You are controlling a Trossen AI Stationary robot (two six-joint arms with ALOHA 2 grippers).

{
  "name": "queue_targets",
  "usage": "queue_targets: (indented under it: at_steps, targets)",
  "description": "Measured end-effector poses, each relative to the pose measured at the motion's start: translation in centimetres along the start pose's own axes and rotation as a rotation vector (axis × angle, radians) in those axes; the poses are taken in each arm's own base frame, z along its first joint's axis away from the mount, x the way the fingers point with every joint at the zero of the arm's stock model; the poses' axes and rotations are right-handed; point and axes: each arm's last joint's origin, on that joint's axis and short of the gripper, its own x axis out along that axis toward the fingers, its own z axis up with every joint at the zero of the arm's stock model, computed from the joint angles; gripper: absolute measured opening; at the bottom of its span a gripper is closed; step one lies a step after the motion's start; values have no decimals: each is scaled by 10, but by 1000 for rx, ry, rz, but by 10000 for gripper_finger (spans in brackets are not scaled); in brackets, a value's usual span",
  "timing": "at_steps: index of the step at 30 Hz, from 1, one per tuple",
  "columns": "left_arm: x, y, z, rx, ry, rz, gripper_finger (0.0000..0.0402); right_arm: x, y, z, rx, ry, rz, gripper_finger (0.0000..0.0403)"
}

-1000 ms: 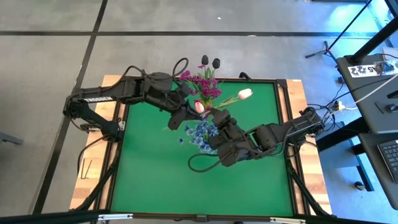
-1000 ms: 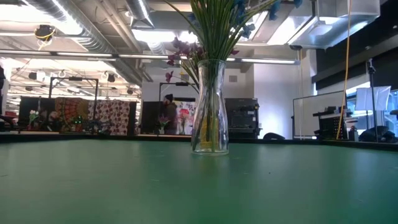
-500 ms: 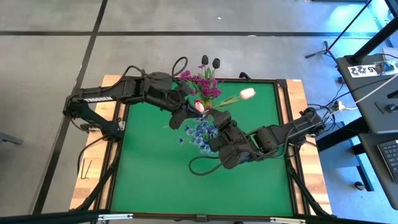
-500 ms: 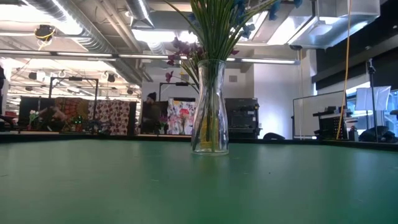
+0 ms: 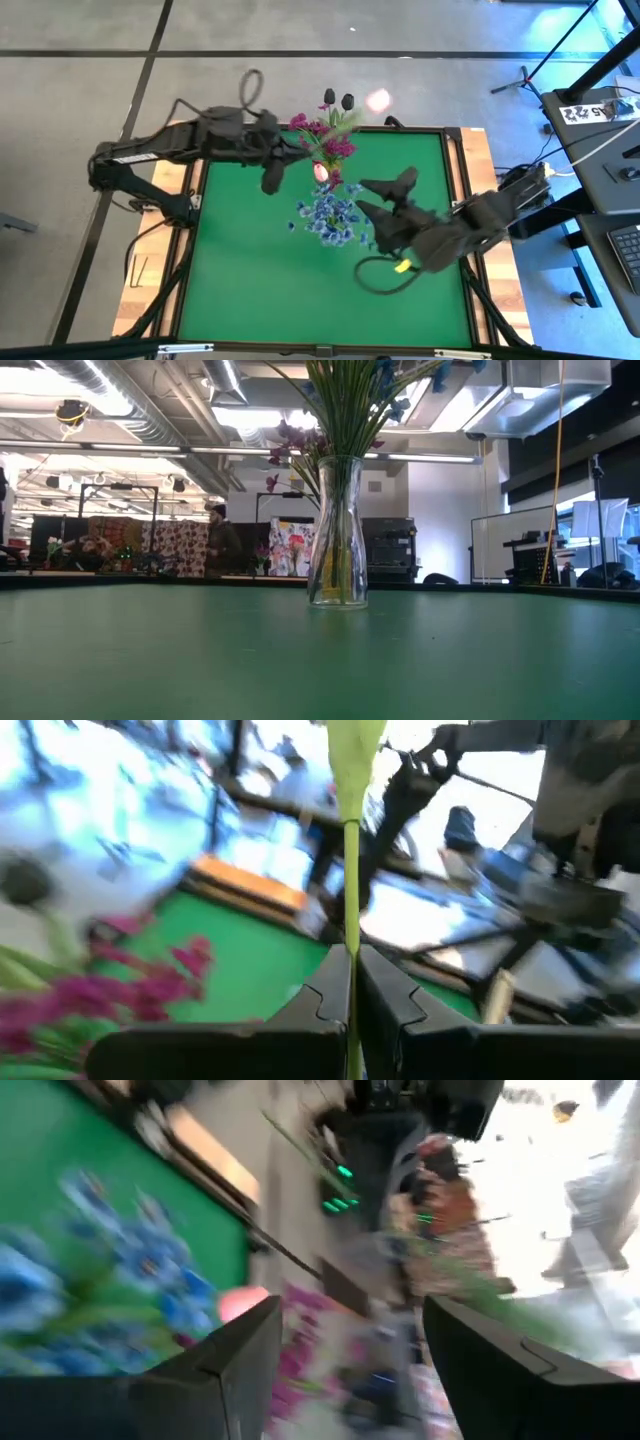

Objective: Sort flowers into vase by color
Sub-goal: Put the pink flower into the transparent vase

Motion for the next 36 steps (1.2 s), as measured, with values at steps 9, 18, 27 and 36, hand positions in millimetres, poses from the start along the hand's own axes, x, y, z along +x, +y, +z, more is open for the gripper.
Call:
queue_targets:
  at_steps: [9, 18, 27, 36]
  targets:
    - [-28, -27, -2, 182, -171, 99, 0, -28, -37, -26, 406, -198, 306, 244]
    - [-32, -24, -52, 237, -373, 50, 0, -30, -26, -35, 492, -265, 460, 244]
    - [-43, -2, -104, 203, -613, -63, 0, -31, -1, -74, 620, -385, 436, 243]
    - [-32, 11, -149, 196, -722, -134, 0, -32, 19, -121, 785, -530, 358, 243]
